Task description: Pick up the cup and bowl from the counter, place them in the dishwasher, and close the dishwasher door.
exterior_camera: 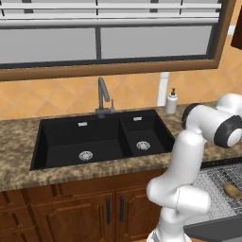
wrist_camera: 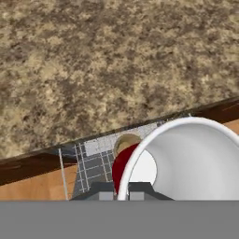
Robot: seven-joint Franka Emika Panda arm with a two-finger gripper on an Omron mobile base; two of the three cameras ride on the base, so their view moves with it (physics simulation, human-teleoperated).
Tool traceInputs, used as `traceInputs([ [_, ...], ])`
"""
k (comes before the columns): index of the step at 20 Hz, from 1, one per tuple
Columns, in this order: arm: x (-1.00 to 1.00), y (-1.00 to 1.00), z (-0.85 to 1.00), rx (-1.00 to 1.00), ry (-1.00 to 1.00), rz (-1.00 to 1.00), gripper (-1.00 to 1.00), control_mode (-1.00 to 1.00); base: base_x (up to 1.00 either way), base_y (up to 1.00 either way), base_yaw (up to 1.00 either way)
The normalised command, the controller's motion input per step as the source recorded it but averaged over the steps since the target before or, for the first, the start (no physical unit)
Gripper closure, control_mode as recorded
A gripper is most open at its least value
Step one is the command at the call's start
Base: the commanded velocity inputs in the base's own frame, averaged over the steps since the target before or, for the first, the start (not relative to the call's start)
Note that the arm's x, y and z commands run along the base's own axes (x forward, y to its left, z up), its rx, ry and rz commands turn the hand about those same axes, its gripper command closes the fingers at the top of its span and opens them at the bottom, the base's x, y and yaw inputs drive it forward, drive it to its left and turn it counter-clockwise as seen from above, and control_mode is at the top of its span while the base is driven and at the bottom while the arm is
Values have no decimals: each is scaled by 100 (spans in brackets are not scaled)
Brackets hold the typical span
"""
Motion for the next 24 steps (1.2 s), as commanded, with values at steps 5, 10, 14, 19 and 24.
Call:
traceInputs([
  [5, -100, 0, 15, 12, -24, 23, 100, -100, 0, 0, 0],
  [10, -100, 2, -1, 12, -25, 27, 100, -100, 0, 0, 0],
  [14, -100, 2, 0, 5, -15, 28, 100, -100, 0, 0, 0],
  [19, -64, 0, -47, 0, 3, 22, 100, -100, 0, 0, 0],
  [24, -13, 0, -38, 0, 2, 9, 100, -100, 0, 0, 0],
])
